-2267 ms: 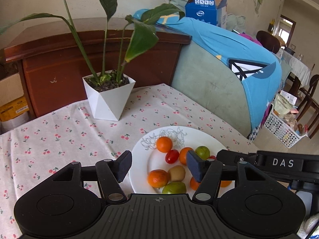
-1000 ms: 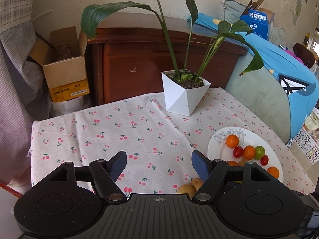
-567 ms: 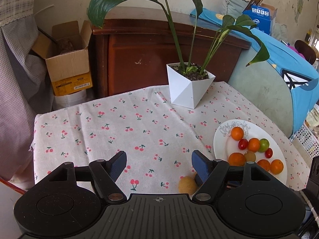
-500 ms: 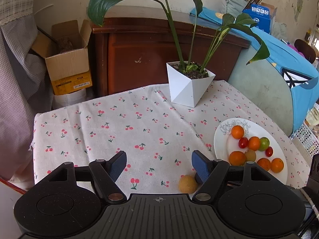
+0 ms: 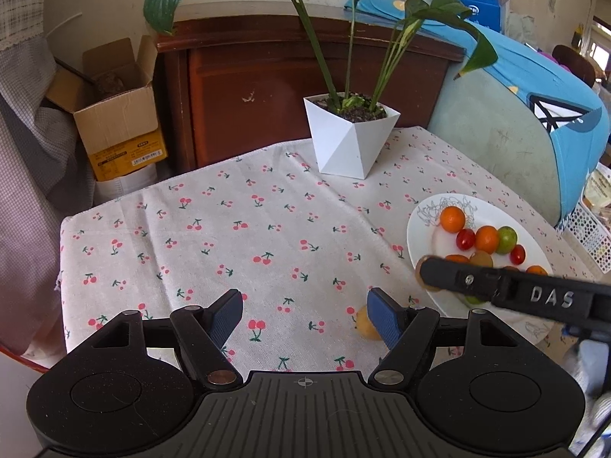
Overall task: Organize fruits
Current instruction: 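Grasp a kiwi with the right gripper while the left gripper grasps the last kiwi, then lower both kiwis onto the white plate and open both grippers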
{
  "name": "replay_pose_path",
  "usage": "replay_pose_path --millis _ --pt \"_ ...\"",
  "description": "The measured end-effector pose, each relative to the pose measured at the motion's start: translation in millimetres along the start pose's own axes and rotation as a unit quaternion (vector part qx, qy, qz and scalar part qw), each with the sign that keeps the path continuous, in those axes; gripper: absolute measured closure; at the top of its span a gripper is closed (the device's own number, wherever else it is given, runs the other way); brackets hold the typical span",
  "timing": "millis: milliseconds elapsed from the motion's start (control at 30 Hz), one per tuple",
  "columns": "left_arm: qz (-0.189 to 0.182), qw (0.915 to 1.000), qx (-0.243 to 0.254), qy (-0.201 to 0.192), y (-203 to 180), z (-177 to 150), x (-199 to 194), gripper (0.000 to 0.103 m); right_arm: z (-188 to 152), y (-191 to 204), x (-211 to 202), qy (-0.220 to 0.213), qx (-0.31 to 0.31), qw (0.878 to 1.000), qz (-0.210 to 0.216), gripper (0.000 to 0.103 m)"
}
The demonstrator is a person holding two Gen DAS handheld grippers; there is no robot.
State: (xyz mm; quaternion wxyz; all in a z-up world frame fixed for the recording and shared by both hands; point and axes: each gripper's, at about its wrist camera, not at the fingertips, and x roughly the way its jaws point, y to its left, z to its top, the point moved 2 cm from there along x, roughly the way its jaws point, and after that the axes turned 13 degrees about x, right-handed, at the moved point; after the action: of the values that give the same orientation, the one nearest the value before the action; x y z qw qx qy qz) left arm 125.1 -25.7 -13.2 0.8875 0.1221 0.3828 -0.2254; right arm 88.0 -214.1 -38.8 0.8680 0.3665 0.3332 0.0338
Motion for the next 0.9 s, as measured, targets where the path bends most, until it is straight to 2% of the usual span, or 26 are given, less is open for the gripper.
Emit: replay_pose_path --millis 267,433,600,700,767,867,900 --pt "-0.014 0.9995 0.028 0.008 -28 -10 15 0.034 24 1 -29 -0.018 0.001 1.000 0.000 0.077" --pt "-0.022 0.9995 0.021 0.009 -35 -12 23 0.045 38 -9 -41 -0.016 0.011 1.000 -0.002 0.077" --pt "-0.028 0.9995 0.015 0.005 -41 -9 28 0.057 44 -25 -42 -0.005 0.029 0.999 -0.021 0.077" --pt "-0.029 0.9995 0.005 0.009 -43 -9 33 0.067 46 -34 -44 -0.012 0.042 0.999 -0.029 0.077" --pt "-0.026 0.9996 -0.002 0.010 -46 -10 37 0.068 47 -38 -44 -0.019 0.043 0.998 -0.040 0.077" --pt "-0.022 0.9997 0.007 0.005 -53 -8 38 0.079 47 -45 -45 -0.022 0.051 0.997 -0.049 0.077" --pt "-0.026 0.9996 0.007 0.003 -54 -7 38 0.080 47 -47 -46 -0.024 0.054 0.997 -0.053 0.077"
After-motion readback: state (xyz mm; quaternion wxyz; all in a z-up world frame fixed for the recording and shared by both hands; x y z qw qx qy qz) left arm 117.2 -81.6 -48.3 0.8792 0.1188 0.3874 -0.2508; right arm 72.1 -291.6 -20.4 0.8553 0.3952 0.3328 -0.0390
